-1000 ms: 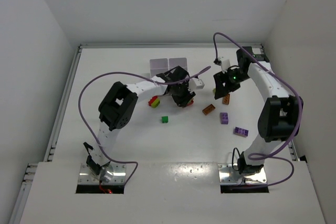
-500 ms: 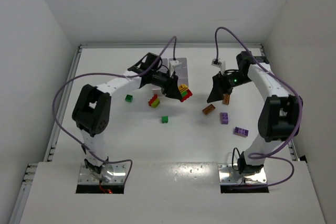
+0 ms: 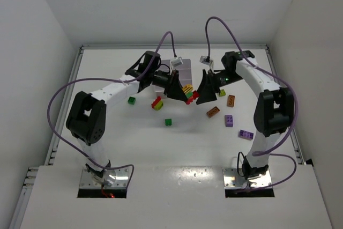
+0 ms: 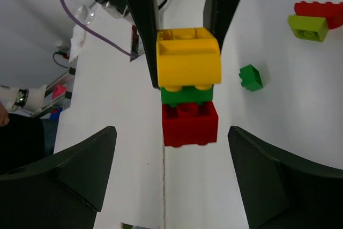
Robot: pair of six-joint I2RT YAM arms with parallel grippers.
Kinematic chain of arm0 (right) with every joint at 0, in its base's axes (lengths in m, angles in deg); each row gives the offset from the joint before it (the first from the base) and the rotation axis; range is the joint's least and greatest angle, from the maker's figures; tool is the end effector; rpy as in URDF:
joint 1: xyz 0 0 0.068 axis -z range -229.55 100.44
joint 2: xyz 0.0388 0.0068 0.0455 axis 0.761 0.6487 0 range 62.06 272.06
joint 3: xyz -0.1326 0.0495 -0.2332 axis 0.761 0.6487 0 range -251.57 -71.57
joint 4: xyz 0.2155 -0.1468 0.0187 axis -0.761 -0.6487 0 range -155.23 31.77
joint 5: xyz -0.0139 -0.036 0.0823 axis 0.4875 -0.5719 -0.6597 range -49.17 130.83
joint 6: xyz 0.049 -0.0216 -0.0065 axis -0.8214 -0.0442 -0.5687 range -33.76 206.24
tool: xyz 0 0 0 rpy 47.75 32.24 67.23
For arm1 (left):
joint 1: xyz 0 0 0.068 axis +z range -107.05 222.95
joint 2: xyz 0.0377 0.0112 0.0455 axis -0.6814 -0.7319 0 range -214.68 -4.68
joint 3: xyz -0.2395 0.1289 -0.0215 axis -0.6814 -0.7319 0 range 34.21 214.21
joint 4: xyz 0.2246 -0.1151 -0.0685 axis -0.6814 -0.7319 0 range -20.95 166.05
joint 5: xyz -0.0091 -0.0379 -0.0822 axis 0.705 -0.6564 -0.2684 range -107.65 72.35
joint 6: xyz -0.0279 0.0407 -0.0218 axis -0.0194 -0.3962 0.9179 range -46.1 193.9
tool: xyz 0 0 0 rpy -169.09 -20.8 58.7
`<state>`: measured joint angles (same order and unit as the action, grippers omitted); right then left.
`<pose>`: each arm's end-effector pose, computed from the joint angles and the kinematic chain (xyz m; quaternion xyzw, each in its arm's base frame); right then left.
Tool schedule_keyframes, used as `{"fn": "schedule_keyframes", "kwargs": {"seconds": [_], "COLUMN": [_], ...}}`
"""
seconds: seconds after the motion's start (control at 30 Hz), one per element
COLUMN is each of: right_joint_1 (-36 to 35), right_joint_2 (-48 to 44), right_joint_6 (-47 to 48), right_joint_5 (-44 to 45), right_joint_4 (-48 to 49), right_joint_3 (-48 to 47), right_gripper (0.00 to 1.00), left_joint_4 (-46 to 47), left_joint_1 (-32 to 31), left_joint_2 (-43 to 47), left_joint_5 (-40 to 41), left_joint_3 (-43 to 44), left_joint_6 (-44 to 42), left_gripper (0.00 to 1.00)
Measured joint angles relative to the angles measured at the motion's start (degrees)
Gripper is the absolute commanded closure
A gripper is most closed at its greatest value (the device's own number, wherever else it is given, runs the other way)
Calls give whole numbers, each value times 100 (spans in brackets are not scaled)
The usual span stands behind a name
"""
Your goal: Sort the legos into containers by color
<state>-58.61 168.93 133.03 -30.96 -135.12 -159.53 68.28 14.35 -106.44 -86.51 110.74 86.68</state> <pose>0.3296 0.0867 0.2588 -0.3526 0.7288 0.5673 0.1505 0.3299 -0.2178 0.2745 0.3671 0.6808 -0.6039 0.1927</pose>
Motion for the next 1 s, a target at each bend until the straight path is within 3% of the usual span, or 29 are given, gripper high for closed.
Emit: {"fn": "schedule_keyframes", "kwargs": {"seconds": [0.2, 0.33, 0.37, 0.47, 0.5, 0.6, 0.83, 1.0], "right_joint_1": [-181, -262, -280, -315, -326, -348, -404, -483], "right_joint_2": [0, 0, 4, 24, 52, 114, 116, 74], "right_joint_6": [55, 50, 48, 50, 50, -15, 109, 164], "right_joint_5": [-127, -131, -131, -59, -59, -127, -188, 278], "right_joint_4": [-55, -87, -96, -83, -76, -107, 46, 46], "right_joint_3": [-7, -17, -42, -138, -168, -219, -118, 466], "right_gripper": [14, 27, 40, 68, 84, 99, 100, 100], "left_joint_4": [70, 105, 105, 138, 133, 87, 136, 879], "left_joint_1": [-20, -98, -116, -168, -175, -175, -48, 481], "left_joint_2": [0, 0, 2, 50, 90, 192, 297, 452], "left_joint_5": [-52, -66, -66, -162, -170, -46, 70, 205], "left_joint_3": [-66, -103, -109, -186, -190, -216, -299, -313], "left_joint_6": [103, 105, 105, 122, 125, 120, 319, 815], "left_gripper": [100, 100, 100, 100, 100, 100, 100, 99]}}
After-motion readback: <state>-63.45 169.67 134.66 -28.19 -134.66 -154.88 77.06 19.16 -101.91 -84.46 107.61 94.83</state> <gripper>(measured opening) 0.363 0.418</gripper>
